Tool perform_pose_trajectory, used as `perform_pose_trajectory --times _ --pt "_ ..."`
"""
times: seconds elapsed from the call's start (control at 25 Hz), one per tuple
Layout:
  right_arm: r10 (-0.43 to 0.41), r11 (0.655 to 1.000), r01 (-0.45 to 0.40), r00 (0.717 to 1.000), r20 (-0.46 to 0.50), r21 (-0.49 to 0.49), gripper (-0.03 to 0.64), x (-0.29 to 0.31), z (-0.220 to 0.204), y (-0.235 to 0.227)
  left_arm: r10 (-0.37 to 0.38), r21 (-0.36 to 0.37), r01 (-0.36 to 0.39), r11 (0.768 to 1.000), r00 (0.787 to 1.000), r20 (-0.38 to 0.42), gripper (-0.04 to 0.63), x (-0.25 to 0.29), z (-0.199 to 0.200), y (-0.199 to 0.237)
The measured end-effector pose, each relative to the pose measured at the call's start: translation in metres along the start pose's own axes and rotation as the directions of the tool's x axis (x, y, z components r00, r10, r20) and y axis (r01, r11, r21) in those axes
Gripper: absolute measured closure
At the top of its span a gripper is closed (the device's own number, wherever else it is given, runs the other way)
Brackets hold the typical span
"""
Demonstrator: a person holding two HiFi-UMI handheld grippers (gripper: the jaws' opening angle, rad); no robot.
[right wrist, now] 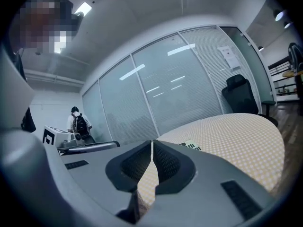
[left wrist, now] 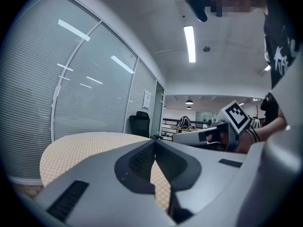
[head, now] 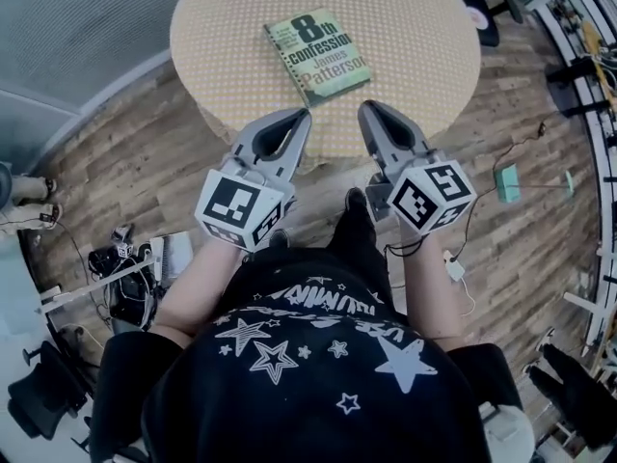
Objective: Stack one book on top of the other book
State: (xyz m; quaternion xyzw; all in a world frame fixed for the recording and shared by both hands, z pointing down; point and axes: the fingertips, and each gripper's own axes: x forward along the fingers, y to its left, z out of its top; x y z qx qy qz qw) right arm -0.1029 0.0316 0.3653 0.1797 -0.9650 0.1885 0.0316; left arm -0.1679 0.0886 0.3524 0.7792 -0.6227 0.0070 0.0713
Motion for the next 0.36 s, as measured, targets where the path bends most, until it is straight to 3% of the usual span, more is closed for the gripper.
perform_pose_trajectory --times 0.36 --pt "-0.114 0.993 0.112 0.992 0.052 0.044 0.583 -0.040 -0.023 0.056 -0.085 0.020 0.085 0.996 0.996 0.017 0.588 -0.069 0.008 -0.016"
